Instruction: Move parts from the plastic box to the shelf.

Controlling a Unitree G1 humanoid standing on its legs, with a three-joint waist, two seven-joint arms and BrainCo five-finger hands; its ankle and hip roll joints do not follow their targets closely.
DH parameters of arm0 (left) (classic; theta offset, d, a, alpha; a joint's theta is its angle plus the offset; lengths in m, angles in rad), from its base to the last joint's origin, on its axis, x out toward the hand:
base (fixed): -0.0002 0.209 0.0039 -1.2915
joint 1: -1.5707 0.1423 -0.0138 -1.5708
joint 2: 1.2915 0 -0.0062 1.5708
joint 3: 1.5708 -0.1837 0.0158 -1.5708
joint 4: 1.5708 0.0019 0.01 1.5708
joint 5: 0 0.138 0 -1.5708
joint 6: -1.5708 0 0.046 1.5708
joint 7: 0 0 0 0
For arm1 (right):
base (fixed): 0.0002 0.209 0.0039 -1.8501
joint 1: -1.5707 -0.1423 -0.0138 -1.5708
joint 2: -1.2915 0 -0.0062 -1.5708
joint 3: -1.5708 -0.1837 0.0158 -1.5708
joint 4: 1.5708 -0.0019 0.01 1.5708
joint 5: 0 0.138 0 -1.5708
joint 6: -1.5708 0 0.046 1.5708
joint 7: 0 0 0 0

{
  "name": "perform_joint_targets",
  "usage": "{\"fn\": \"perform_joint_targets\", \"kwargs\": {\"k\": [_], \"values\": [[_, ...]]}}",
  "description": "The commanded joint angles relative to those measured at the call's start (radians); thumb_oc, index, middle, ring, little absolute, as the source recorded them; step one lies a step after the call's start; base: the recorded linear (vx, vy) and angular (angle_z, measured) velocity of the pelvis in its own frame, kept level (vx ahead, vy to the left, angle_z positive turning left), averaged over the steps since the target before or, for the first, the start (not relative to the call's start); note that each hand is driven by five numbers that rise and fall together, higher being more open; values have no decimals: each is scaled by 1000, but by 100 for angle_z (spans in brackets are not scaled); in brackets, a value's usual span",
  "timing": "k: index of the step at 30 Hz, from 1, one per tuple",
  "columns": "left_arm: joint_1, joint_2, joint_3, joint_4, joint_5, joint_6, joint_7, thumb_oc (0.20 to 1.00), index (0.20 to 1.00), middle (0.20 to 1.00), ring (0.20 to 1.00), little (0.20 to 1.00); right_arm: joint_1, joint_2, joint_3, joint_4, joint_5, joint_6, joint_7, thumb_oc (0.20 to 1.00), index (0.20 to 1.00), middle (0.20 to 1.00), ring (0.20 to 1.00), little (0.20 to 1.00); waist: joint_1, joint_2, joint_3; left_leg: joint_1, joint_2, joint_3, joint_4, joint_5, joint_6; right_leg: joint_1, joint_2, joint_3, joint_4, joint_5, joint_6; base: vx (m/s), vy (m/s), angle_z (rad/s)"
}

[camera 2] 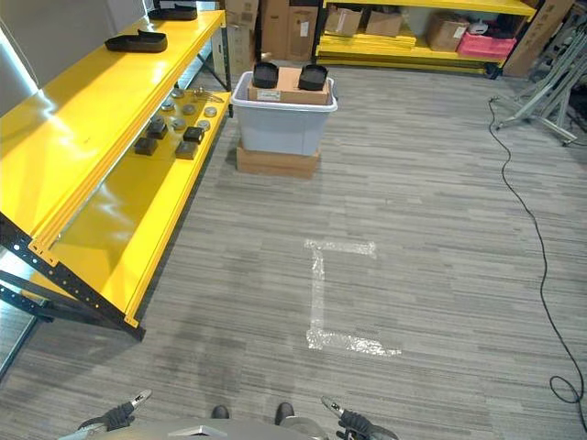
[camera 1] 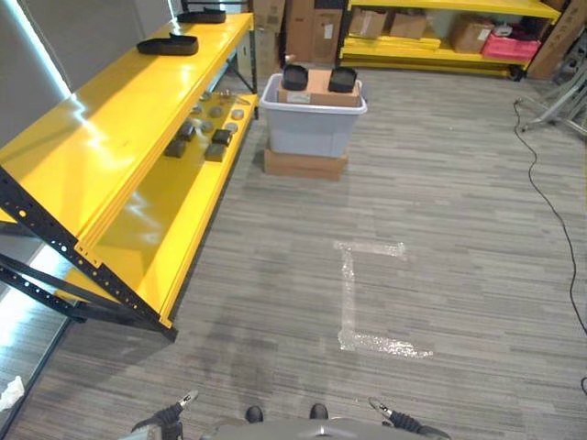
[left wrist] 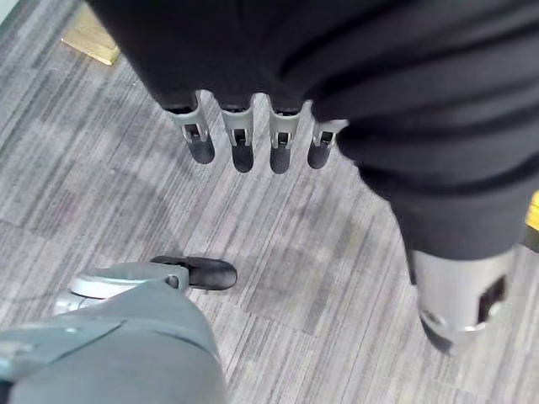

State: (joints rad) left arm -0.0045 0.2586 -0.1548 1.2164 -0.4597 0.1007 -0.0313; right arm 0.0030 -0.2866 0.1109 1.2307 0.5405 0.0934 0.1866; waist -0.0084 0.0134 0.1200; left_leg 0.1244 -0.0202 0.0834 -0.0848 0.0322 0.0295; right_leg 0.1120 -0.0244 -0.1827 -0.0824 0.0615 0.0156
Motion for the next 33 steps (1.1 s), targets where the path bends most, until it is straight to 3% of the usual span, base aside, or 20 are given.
{"fn": "perform_joint_targets", "kwargs": {"k": [1, 5, 9, 17, 24, 33], "values": [[-51, 11, -24, 25, 73, -56, -16, 1000, 1000, 1000, 1000, 1000, -25, -15, -1, 19, 42, -25, -22, 1000, 1000, 1000, 1000, 1000, -8, -7, 2, 27, -20, 88, 10, -105, 21, 24, -12, -11, 52, -108, 50, -4, 1, -6], [-59, 9, -52, 4, 72, -83, -13, 1000, 1000, 1000, 1000, 1000, -17, -23, -11, 26, 17, -47, -32, 1000, 1000, 1000, 1000, 1000, -21, -10, 0, 31, -21, 94, 9, -106, 19, 23, -6, 12, 37, -94, 54, 2, 2, -14], [-76, 1, -67, -7, 57, -82, 6, 1000, 1000, 1000, 1000, 1000, -8, -29, -22, 46, -23, -23, -38, 1000, 1000, 1000, 1000, 1000, -33, -13, 1, 34, -19, 106, 8, -107, 19, 20, -5, 26, 30, -83, 59, 6, 3, -19], [-77, 4, -64, -16, 29, -82, 37, 1000, 1000, 1000, 1000, 1000, 8, -9, 4, 67, -110, -76, -16, 1000, 1000, 1000, 1000, 1000, -34, -13, -1, 31, -24, 102, 4, -104, 21, 16, -7, 34, 24, -74, 64, 20, 35, -7], [-37, 17, -32, 21, 54, -75, 25, 1000, 1000, 1000, 1000, 1000, -12, -7, 5, 61, -59, -7, 5, 1000, 1000, 1000, 1000, 1000, -21, -13, 2, 28, -32, 89, 5, -107, 30, 8, -16, 30, 54, -88, 64, 15, 58, 1], [-21, 29, -22, 16, 45, -122, -3, 1000, 1000, 1000, 1000, 1000, -30, -14, 2, 66, -89, -10, 29, 1000, 1000, 1000, 1000, 1000, 6, -14, 18, 20, -44, 75, 26, -121, 51, -15, -44, 13, 114, -99, 74, 28, 74, 2]]}}
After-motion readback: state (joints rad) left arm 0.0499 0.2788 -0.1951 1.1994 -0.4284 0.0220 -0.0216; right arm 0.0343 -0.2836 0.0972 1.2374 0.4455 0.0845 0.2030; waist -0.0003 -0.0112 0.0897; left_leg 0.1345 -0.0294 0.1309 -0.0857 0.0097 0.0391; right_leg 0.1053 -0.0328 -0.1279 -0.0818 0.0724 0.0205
